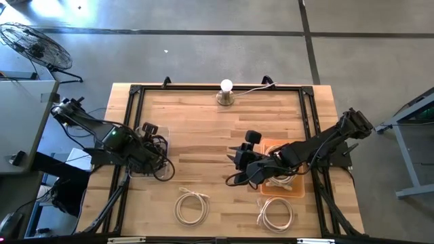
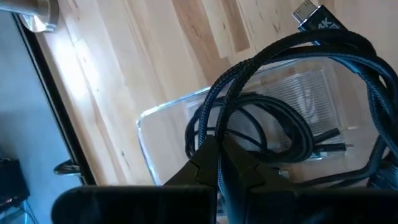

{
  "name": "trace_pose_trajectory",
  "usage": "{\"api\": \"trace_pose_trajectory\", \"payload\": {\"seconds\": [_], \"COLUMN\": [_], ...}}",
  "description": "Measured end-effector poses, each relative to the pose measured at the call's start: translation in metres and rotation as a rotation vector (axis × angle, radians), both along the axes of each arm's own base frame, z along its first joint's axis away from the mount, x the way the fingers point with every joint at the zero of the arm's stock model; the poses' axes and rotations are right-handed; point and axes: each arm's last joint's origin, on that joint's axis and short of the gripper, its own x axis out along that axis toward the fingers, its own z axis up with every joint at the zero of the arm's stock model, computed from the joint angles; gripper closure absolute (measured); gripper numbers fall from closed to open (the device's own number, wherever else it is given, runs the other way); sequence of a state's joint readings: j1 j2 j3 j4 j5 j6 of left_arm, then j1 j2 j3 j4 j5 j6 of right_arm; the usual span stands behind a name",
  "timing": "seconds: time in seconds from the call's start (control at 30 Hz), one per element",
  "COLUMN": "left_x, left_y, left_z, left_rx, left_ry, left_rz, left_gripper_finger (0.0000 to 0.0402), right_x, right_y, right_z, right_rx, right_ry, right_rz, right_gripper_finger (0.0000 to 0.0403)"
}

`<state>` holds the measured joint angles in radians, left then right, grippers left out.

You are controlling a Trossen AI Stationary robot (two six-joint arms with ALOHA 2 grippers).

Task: Pick & Place USB Port
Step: Put the black USB cable into the transparent bin

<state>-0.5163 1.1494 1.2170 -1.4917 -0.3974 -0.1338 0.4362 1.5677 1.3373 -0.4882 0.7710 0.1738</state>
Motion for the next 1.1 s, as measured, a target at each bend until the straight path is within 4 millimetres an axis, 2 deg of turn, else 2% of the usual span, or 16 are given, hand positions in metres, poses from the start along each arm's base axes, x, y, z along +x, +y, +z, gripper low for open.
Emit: {"api": "trace_pose_trajectory", "payload": {"seconds": [0.63,0.87,1.1], "left_x": [-0.006,-0.007,-0.006], "left_y": [0.003,0.005,0.007], "left_z": [-0.044,-0.048,-0.048], "left_rx": [0.057,0.125,0.169], "left_ry": [0.152,0.126,0.073], "left_rz": [0.029,0.062,0.113], "left_gripper_finger": [0.0397,0.0368,0.032], "right_x": [0.0,0.0,0.0], "right_y": [0.001,0.001,0.001], "right_z": [0.0,0.0,0.0], "right_rx": [0.009,0.009,0.009], "right_ry": [0.005,0.005,0.005], "right_rz": [0.014,0.014,0.014], "right_gripper_finger": [0.0286,0.0286,0.0286]}}
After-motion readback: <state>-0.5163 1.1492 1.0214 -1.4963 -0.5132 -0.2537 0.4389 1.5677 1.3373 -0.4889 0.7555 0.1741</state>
